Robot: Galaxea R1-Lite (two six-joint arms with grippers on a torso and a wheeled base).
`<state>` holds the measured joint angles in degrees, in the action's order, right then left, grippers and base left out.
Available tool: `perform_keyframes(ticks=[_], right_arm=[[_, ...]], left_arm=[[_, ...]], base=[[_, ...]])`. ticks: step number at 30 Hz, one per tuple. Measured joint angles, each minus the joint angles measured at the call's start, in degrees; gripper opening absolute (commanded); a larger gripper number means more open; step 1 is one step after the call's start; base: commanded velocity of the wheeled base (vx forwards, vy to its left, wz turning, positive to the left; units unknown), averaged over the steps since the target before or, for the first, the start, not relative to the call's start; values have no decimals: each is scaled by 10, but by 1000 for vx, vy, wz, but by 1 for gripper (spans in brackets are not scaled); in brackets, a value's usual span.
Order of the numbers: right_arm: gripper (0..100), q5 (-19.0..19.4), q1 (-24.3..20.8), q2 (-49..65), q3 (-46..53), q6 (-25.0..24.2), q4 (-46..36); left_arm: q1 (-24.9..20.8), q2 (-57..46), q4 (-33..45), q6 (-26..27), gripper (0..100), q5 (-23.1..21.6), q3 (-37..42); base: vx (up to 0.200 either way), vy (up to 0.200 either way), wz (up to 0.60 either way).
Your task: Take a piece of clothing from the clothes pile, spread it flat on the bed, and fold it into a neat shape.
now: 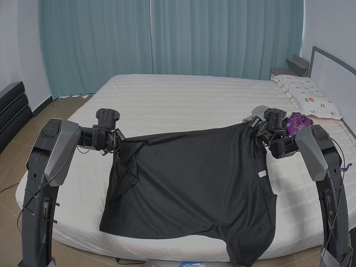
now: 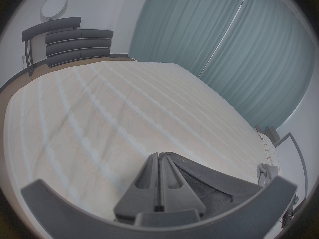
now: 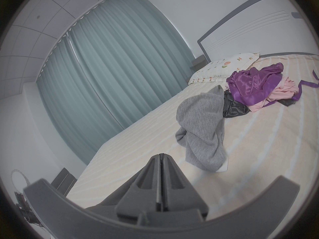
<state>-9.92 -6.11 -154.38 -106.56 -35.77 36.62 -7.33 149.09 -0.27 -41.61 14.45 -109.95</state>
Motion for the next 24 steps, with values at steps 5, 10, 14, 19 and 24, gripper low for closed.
perform_keyframes(ticks=[5, 10, 14, 19, 24], right_arm=[[0, -12, 1, -21, -20, 9, 12], [0, -21, 2, -46, -38, 16, 13], [0, -21, 1, -65, -42, 18, 6], [100, -23, -4, -90, -41, 19, 4], [100, -34, -5, -96, -18, 19, 2]], left_arm=[[0, 15, -4, -5, 0, -1, -22], [-2, 35, -4, -5, 0, -1, -30], [-3, 51, -4, -5, 0, -2, -37], [-7, 64, -1, -5, 0, -4, -42], [-10, 69, 0, -5, 100, -7, -44]], base=[[0, 0, 0], [0, 0, 0], [0, 0, 0], [0, 0, 0], [0, 0, 0]])
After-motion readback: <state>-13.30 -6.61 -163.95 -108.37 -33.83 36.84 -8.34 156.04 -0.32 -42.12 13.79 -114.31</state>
